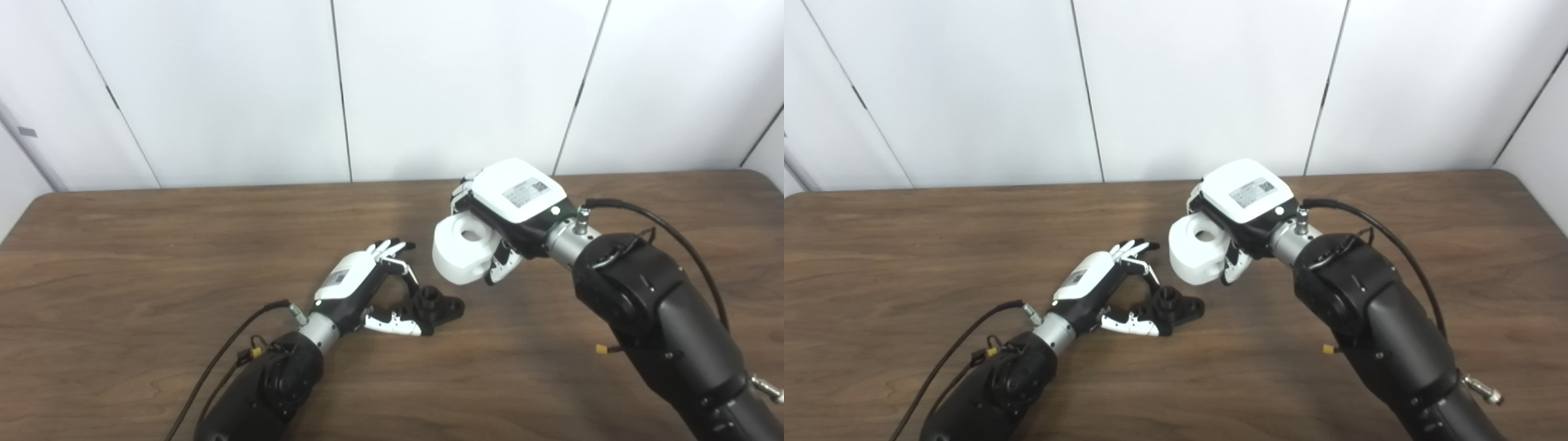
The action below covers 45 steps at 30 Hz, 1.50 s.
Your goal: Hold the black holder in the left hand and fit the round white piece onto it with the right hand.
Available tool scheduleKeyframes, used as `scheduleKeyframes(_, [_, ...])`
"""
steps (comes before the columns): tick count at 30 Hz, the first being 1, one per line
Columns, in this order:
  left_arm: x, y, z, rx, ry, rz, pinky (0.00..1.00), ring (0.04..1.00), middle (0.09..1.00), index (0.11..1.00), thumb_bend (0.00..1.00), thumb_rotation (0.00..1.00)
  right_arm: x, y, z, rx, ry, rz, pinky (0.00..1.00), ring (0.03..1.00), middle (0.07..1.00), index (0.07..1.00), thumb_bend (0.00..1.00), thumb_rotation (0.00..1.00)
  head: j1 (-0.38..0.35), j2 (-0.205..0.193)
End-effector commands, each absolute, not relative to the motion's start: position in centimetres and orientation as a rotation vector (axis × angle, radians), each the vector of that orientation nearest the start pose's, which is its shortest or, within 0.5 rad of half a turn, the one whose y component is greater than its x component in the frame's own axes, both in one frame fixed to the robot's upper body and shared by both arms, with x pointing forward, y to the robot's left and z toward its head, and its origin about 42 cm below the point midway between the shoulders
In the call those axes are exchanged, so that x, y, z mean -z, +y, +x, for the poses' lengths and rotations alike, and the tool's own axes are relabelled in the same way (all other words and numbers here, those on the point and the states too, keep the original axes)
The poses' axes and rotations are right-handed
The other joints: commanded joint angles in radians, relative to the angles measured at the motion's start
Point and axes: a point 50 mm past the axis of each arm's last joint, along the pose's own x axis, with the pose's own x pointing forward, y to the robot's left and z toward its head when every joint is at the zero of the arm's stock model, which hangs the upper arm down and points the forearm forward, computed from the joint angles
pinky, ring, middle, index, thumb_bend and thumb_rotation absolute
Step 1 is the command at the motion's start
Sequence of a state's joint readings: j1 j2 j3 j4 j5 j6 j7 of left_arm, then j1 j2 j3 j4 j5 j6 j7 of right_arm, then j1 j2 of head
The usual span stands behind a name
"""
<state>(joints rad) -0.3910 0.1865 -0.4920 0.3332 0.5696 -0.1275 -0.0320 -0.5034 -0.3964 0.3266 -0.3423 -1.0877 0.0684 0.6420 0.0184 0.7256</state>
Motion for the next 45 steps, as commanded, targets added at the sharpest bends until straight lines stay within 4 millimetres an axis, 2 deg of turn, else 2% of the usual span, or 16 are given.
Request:
scheduleKeyframes(1, [-6.9, 12.2, 34.9, 0.696, -0.081, 0.969, 1.0, 1.0, 0.944, 0.483, 0.52, 0.06, -31.5, -17.8, 35.9, -0.361, -0.509, -1.631, 0.88, 0.865, 0.779, 0.485, 0.52, 0.14, 0.001, 0.0])
scheduleKeyframes(8, [-7.0, 12.1, 34.8, 0.697, -0.084, 0.976, 1.0, 1.0, 0.946, 0.483, 0.52, 0.06, -31.1, -16.8, 35.6, -0.384, -0.511, -1.627, 0.87, 0.863, 0.775, 0.483, 0.53, 0.14, 0.0, 0.009])
scheduleKeyframes(17, [-7.1, 12.0, 34.7, 0.695, -0.085, 0.975, 1.0, 1.0, 0.945, 0.483, 0.52, 0.06, -30.2, -16.2, 35.2, -0.434, -0.52, -1.656, 0.8, 0.832, 0.77, 0.483, 0.52, 0.14, 0.004, 0.017])
scheduleKeyframes(25, [-7.4, 11.9, 34.8, 0.697, -0.082, 0.974, 1.0, 1.0, 0.946, 0.483, 0.52, 0.06, -29.2, -16.3, 34.9, -0.472, -0.507, -1.658, 0.83, 0.843, 0.774, 0.484, 0.52, 0.14, 0.011, 0.026])
scheduleKeyframes(36, [-7.7, 11.9, 34.8, 0.693, -0.082, 0.965, 1.0, 1.0, 0.945, 0.483, 0.52, 0.06, -26.6, -16.3, 34.8, -0.537, -0.478, -1.669, 0.82, 0.838, 0.772, 0.483, 0.53, 0.14, 0.015, 0.037])
scheduleKeyframes(45, [-7.8, 11.7, 34.7, 0.692, -0.083, 0.962, 1.0, 1.0, 0.946, 0.482, 0.52, 0.06, -25.6, -15.8, 34.9, -0.554, -0.46, -1.671, 0.83, 0.849, 0.779, 0.483, 0.52, 0.14, 0.023, 0.037])
